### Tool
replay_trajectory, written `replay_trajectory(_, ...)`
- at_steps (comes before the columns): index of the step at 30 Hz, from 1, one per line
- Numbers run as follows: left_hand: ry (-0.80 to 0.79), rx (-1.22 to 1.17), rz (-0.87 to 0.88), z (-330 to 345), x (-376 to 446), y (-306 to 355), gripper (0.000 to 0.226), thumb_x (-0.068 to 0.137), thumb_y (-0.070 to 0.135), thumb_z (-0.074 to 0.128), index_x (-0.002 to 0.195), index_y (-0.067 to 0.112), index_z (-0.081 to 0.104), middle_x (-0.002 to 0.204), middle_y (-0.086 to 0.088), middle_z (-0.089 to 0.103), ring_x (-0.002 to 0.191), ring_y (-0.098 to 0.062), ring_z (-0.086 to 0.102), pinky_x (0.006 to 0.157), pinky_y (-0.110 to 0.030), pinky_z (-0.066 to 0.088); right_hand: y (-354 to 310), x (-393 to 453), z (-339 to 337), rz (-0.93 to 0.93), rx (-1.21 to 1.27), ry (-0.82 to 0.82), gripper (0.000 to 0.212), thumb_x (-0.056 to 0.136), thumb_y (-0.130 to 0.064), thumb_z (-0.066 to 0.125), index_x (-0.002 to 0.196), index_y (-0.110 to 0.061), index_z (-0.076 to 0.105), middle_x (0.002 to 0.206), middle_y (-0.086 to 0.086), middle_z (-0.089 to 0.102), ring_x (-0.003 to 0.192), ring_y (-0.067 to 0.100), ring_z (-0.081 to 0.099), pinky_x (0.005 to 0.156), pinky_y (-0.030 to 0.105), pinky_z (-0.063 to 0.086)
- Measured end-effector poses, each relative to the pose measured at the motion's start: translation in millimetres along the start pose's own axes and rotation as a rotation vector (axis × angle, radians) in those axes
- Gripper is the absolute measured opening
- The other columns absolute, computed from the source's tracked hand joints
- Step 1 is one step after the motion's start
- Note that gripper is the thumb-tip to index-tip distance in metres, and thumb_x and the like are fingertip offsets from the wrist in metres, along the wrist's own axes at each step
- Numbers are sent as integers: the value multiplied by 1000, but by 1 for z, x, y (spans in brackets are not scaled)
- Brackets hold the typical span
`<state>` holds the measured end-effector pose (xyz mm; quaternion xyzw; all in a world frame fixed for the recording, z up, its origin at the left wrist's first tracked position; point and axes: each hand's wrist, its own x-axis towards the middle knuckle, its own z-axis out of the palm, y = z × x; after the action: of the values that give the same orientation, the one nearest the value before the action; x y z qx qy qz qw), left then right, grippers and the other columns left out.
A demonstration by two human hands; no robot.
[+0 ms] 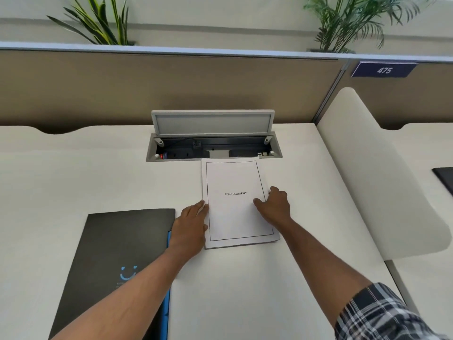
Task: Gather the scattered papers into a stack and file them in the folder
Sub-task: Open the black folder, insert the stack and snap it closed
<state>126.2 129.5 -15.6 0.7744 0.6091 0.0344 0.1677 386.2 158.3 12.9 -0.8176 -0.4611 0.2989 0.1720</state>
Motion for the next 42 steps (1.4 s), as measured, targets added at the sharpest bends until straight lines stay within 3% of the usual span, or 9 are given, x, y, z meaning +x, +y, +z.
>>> replay_trajectory(5, -1, -5, -16, 1, 1, 0, 62, 97, 26, 51, 155, 27, 27, 163, 15, 16, 145, -15, 22, 110, -32, 34, -7, 20, -16, 144, 284, -58, 20, 80, -24, 77, 90, -7, 72, 89, 6, 72, 92, 34, 71, 71, 32, 53)
replay_trajectory(7, -1, -13, -14, 0, 1, 1, 62, 97, 25, 51, 155, 28, 27, 163, 15, 16, 146, -15, 22, 111, -33, 34, -5, 20, -20, 129, 307, -142, 20, 82, -20, 76, 68, -17, 62, 72, -1, 63, 77, 29, 63, 60, 29, 45)
replay_trajectory(13, 84, -423, -147, -4, -5, 11, 64, 95, 8, 51, 152, 28, 30, 163, 13, 15, 146, -14, 23, 113, -33, 28, -3, -3, -25, -85, 274, -124, 18, 95, -16, 68, 112, -11, 69, 114, 9, 71, 106, 30, 66, 95, 45, 55)
replay_trajectory(17, 215, -894, -307, -33, 5, 23, 57, 103, 13, 44, 154, 11, 21, 161, -4, 23, 147, -19, 24, 120, -32, 20, -6, -24, -34, -194, 392, -72, 15, 96, -11, 65, 109, -16, 68, 107, 6, 74, 99, 35, 67, 89, 47, 56)
replay_trajectory(21, 187, -1157, -312, -72, 11, 35, 35, 105, 25, 39, 140, 21, 37, 133, 6, 53, 123, -19, 51, 96, -29, 41, -14, -46, -44, -306, 503, -31, 7, 96, -10, 65, 103, -12, 66, 89, 10, 71, 72, 24, 55, 74, 39, 50)
replay_trajectory(24, 457, -1129, -211, -90, -4, 49, 18, 104, 15, 35, 108, 24, 50, 99, 14, 62, 93, -11, 59, 70, -17, 46, -19, -65, -50, -390, 569, 71, 6, 98, -11, 64, 95, -15, 61, 77, -5, 62, 65, 8, 50, 67, 30, 45)
replay_trajectory(27, 594, -1122, -72, -95, -24, 61, 15, 107, 21, 33, 103, 19, 48, 89, 13, 60, 81, -9, 57, 70, -28, 51, -23, -86, -46, -457, 634, 123, 18, 100, -17, 65, 102, -32, 56, 98, -12, 68, 84, -2, 63, 74, 20, 52)
replay_trajectory(33, 604, -1106, 62, -87, -43, 63, 9, 104, 25, 33, 104, 19, 40, 88, 15, 55, 78, -5, 54, 62, -24, 50, -20, -105, -30, -422, 743, 146, 36, 91, -25, 78, 123, -27, 61, 112, -11, 71, 101, 4, 68, 83, 21, 59)
replay_trajectory(42, 535, -1034, -34, -60, -34, 55, 6, 105, 13, 35, 105, 12, 41, 88, 24, 62, 78, 3, 60, 60, -11, 47, -14, -102, -11, -298, 696, 107, 15, 92, -21, 78, 84, -31, 69, 88, -3, 76, 85, 20, 72, 78, 41, 58)
